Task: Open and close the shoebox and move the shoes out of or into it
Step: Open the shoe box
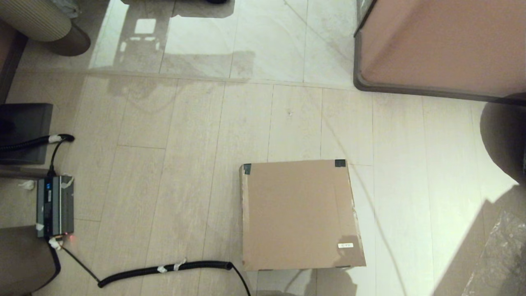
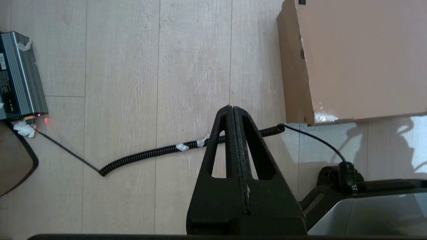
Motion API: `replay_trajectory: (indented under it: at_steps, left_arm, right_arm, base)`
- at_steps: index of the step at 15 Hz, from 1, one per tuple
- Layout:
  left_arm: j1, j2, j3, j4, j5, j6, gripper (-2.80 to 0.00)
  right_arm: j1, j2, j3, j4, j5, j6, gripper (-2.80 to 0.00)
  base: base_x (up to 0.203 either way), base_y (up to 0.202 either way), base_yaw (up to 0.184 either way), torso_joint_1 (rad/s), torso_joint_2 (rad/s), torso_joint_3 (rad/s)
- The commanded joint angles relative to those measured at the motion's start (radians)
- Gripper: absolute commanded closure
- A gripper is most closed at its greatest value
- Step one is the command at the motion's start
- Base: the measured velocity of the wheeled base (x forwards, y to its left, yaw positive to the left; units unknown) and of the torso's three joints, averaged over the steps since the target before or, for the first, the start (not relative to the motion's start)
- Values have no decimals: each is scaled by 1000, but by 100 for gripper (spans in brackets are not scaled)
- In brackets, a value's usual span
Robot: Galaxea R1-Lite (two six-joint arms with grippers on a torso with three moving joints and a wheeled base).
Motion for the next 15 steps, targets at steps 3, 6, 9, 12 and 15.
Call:
replay_trajectory:
  at_steps: [3, 6, 9, 12, 15]
  left_arm:
    - [0, 0, -38, 8, -19, 33, 0]
    - [-4, 146, -197, 7, -33, 30, 0]
    - [-28, 499, -348, 1, -64, -36, 0]
    - [-44, 888, -447, -26, -161, -114, 0]
    - [-53, 1240, -496, -196, -234, -224, 0]
  right_arm:
    - [1, 4, -14, 32, 64, -170, 0]
    - [0, 92, -149, 71, 41, -153, 0]
    - [-2, 437, -336, 95, 29, -72, 0]
    - [-1, 841, -418, 41, 59, -8, 0]
    - [-1, 1207, -448, -161, 202, 53, 0]
  base:
    - [0, 0, 0, 0, 0, 0]
    - [0, 0, 0, 0, 0, 0]
    - [0, 0, 0, 0, 0, 0]
    - [0, 0, 0, 0, 0, 0]
    - [0, 0, 0, 0, 0, 0]
